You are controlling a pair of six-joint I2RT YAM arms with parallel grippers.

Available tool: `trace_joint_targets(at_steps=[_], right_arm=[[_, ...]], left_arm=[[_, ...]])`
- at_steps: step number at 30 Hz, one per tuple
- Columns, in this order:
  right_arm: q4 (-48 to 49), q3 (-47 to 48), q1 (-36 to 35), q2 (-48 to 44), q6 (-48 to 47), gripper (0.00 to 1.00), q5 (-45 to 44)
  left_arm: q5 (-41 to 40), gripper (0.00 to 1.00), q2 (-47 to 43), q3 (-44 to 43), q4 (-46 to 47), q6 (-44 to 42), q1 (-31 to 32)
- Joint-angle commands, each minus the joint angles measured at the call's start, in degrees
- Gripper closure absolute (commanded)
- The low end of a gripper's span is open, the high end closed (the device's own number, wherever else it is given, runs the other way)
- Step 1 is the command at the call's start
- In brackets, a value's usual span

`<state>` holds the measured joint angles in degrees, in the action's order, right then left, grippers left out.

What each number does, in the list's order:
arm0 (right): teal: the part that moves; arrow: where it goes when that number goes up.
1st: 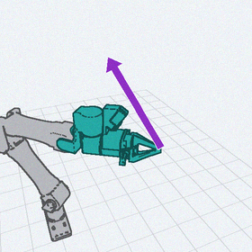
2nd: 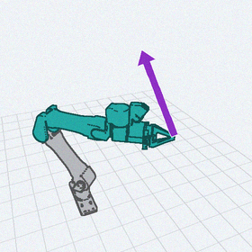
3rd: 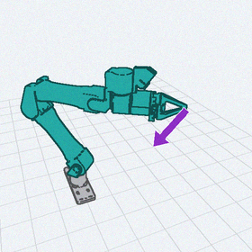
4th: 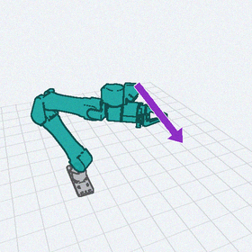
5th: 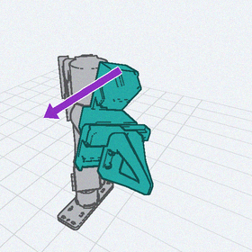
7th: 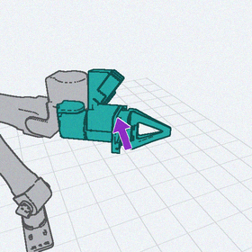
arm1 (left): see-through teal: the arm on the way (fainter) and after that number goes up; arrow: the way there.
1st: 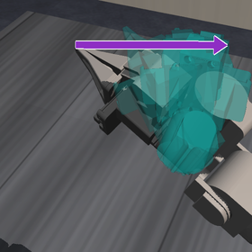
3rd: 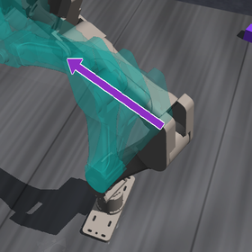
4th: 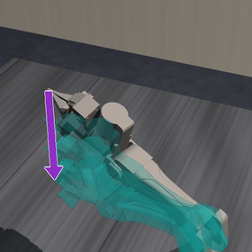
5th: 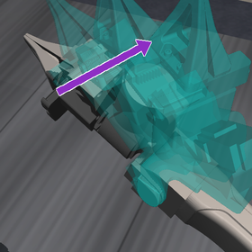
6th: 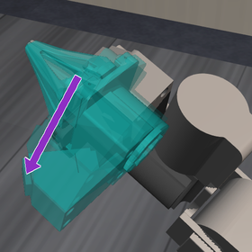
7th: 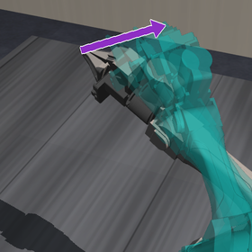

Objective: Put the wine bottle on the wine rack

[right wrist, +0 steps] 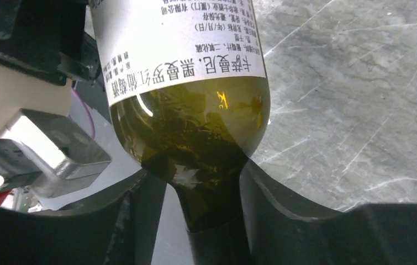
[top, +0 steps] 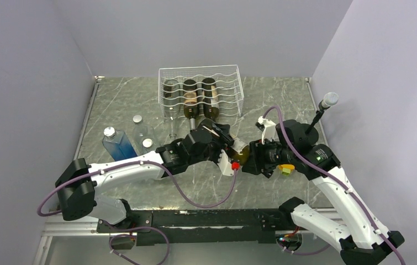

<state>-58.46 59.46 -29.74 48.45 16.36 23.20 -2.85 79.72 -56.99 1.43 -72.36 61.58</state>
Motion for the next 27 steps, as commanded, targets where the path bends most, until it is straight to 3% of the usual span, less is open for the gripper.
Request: trace_joint_targets(at_steps=[1, 7, 11, 14, 15, 16, 17, 23, 27], right_arm=[[2.9, -0.3, -0.2, -0.3, 0.0, 0.52, 1.2], [2.3, -0.5, -0.2, -0.5, -0.1, 0.97, -0.7], [2.6, -0.3, -0.2, -1.2, 0.3, 1.00, -2.2], [2.8, 0.4, -0.2, -2.0, 0.9, 1.00, -4.1], [2.9, 0.7, -0.2, -2.3, 1.3, 1.00, -5.2], [2.9, 1.1, -0.2, -2.5, 1.5, 1.00, -6.2], [3.2, 1.4, -0.2, -2.9, 1.9, 1.00, -7.7], [5.8, -0.3, -0.2, -4.0, 6.2, 1.00, -19.4], [8.4, -2.2, -0.2, -4.6, 8.2, 1.00, -24.1]], left_arm=[[0.9, 0.99, -0.8, -6.3, 8.9, 2.2, -0.8], [0.9, 0.99, -0.2, -6.6, 9.0, 3.5, -1.5], [0.5, 0.96, 0.0, -6.5, 9.5, 4.1, -1.4], [0.0, 0.69, -0.2, -5.9, 10.0, 5.1, -1.5], [-0.1, 0.46, -0.1, -6.2, 8.8, 5.4, -1.5], [-0.3, 0.07, 0.0, -6.4, 7.8, 5.8, -1.5], [-0.4, 0.01, 0.1, -6.7, 6.7, 6.2, -1.6], [-2.3, 0.01, -0.5, -3.6, 6.1, 6.5, -1.6], [-3.5, 0.01, -2.2, -4.7, -3.5, 12.4, -0.6]])
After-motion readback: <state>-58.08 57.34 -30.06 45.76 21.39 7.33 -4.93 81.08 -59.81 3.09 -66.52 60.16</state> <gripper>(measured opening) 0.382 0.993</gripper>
